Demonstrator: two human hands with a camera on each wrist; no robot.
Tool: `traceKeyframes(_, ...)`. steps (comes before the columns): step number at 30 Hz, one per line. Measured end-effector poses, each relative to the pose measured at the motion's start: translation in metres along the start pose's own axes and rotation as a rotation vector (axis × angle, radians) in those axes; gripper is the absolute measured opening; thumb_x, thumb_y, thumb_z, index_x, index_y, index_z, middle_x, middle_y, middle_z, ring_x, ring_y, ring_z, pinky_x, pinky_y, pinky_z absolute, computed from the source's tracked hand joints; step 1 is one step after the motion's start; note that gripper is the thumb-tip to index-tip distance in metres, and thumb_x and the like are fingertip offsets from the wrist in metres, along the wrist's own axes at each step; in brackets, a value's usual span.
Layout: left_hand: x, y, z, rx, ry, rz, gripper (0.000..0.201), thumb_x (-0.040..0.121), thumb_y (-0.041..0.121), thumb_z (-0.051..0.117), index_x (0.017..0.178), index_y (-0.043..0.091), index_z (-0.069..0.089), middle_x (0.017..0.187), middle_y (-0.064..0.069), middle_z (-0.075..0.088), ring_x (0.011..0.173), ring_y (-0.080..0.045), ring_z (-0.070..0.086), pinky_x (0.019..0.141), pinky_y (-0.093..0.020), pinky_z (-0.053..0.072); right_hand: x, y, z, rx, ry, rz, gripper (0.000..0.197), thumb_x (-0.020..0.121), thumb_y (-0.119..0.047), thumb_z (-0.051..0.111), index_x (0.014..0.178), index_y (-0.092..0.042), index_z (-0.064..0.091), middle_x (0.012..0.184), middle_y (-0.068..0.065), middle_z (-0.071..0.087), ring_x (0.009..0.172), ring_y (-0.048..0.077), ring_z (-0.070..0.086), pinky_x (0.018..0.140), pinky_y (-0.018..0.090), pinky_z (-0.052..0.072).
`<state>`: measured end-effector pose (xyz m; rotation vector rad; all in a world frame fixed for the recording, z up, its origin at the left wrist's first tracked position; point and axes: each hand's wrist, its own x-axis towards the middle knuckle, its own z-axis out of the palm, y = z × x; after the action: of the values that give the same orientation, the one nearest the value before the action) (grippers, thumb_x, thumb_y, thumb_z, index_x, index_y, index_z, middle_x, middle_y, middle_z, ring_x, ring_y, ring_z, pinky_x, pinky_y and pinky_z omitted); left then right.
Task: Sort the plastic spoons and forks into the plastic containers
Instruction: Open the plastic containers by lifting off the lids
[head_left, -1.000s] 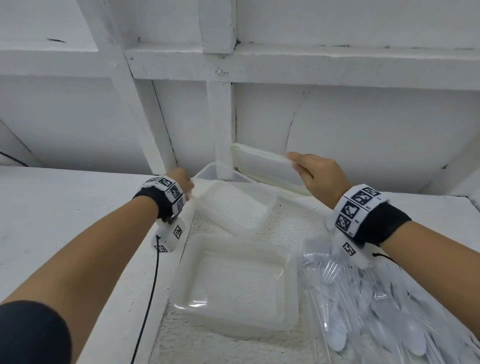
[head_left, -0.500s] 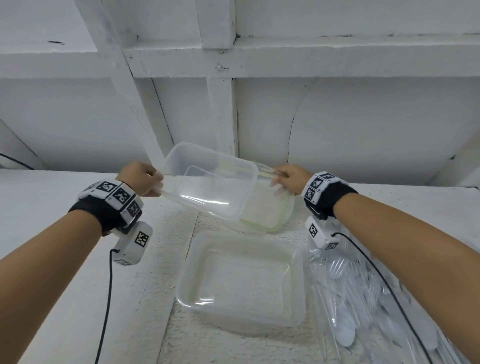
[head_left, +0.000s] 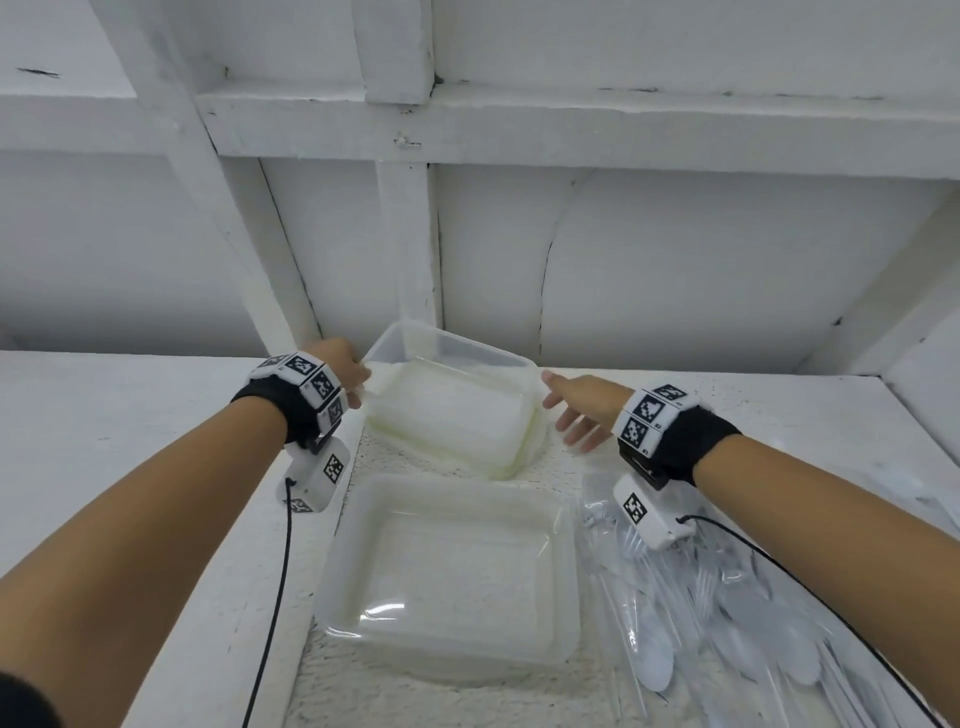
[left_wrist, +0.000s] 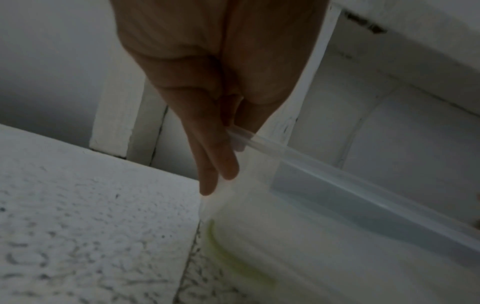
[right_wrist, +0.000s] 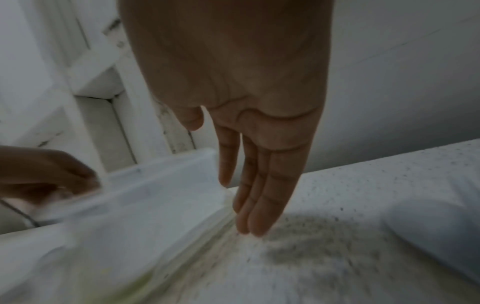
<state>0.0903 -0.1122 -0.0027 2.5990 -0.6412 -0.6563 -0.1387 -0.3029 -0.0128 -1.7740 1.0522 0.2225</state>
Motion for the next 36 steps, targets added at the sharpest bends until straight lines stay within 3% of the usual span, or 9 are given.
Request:
traceKeyframes(3,0.004,0.001,0.007,-0.029,-0.039,-0.008,0.022,0.091,0.016,0.052,0.083,-0.002,0.063,0.074,-0.015,0.071,0.079,-0.031,0.071,0.080,-0.041,0.055,-0.009,0.008,0.010,0.012,-0.079,0.041,0.051,0.093,-0.054,0.040,0.123,-0.013,0.046,0.093,0.012,0.056,0.070,0.023,0.059,0.070,0.035,0.053)
traceKeyframes(9,-0.008,0.001,0.018,-0.236,-0.171,-0.059,0.023,0.097,0.018,0.043,0.113,0.004,0.052,0.106,-0.014,0.053,0.093,-0.027,0.053,0.063,-0.041,0.051,-0.011,0.006,0.022,0.228,-0.133,0.066,0.047,0.097,-0.033,0.046,0.136,-0.008,0.035,0.104,0.018,0.051,0.075,0.025,0.060,0.065,0.033,0.053)
traceKeyframes(11,-0.009,-0.005,0.020,-0.292,-0.187,-0.087,0.031,0.098,0.029,0.041,0.112,0.004,0.053,0.106,-0.012,0.051,0.098,-0.026,0.050,0.068,-0.042,0.051,-0.010,0.005,0.024,0.293,-0.147,0.070,0.049,0.096,-0.035,0.047,0.136,-0.008,0.035,0.119,0.024,0.049,0.078,0.026,0.061,0.069,0.034,0.054)
traceKeyframes(14,-0.009,-0.014,0.020,-0.394,-0.176,-0.084,0.051,0.097,0.049,0.033,0.103,0.004,0.057,0.108,-0.010,0.048,0.099,-0.024,0.052,0.068,-0.036,0.049,-0.007,0.000,0.029,0.293,-0.125,0.047,0.043,0.097,-0.036,0.044,0.130,-0.007,0.043,0.113,0.022,0.053,0.077,0.024,0.060,0.076,0.035,0.053)
traceKeyframes(20,-0.008,-0.040,0.019,-0.579,-0.131,-0.118,0.043,0.097,0.043,0.041,0.082,0.008,0.060,0.095,-0.013,0.058,0.077,-0.024,0.060,0.069,-0.034,0.050,0.006,-0.024,0.028,0.234,-0.002,0.009,0.038,0.096,-0.029,0.048,0.123,-0.003,0.052,0.110,0.017,0.058,0.079,0.023,0.058,0.085,0.038,0.054)
traceKeyframes(23,-0.010,-0.045,0.017,-0.567,-0.119,-0.105,0.042,0.096,0.044,0.043,0.091,0.006,0.059,0.092,-0.013,0.061,0.078,-0.025,0.062,0.071,-0.035,0.052,0.012,-0.035,0.029,0.220,0.050,-0.009,0.037,0.097,-0.027,0.046,0.121,0.001,0.052,0.100,0.014,0.057,0.071,0.021,0.057,0.087,0.038,0.053)
traceKeyframes(29,-0.012,-0.043,0.016,-0.541,-0.100,-0.097,0.051,0.096,0.044,0.042,0.114,-0.001,0.059,0.092,-0.012,0.061,0.082,-0.027,0.062,0.064,-0.033,0.052,0.013,-0.037,0.030,0.186,0.032,-0.025,0.042,0.098,-0.029,0.045,0.124,0.003,0.051,0.108,0.016,0.056,0.071,0.021,0.058,0.081,0.036,0.052)
traceKeyframes(32,-0.017,-0.041,0.013,-0.495,-0.089,-0.121,0.054,0.097,0.047,0.037,0.120,0.001,0.055,0.106,-0.016,0.060,0.088,-0.028,0.061,0.072,-0.038,0.053,0.005,-0.034,0.026,0.155,0.066,-0.016,0.047,0.098,-0.035,0.043,0.130,-0.001,0.046,0.119,0.015,0.054,0.078,0.021,0.058,0.082,0.034,0.053)
traceKeyframes(36,-0.038,-0.041,0.002,-0.368,-0.069,-0.110,0.058,0.098,0.048,0.029,0.131,0.003,0.045,0.124,-0.017,0.054,0.098,-0.028,0.057,0.085,-0.044,0.050,-0.024,-0.024,0.012,0.097,0.122,-0.029,0.045,0.098,-0.034,0.042,0.126,0.000,0.050,0.105,0.010,0.053,0.090,0.021,0.054,0.076,0.029,0.049)
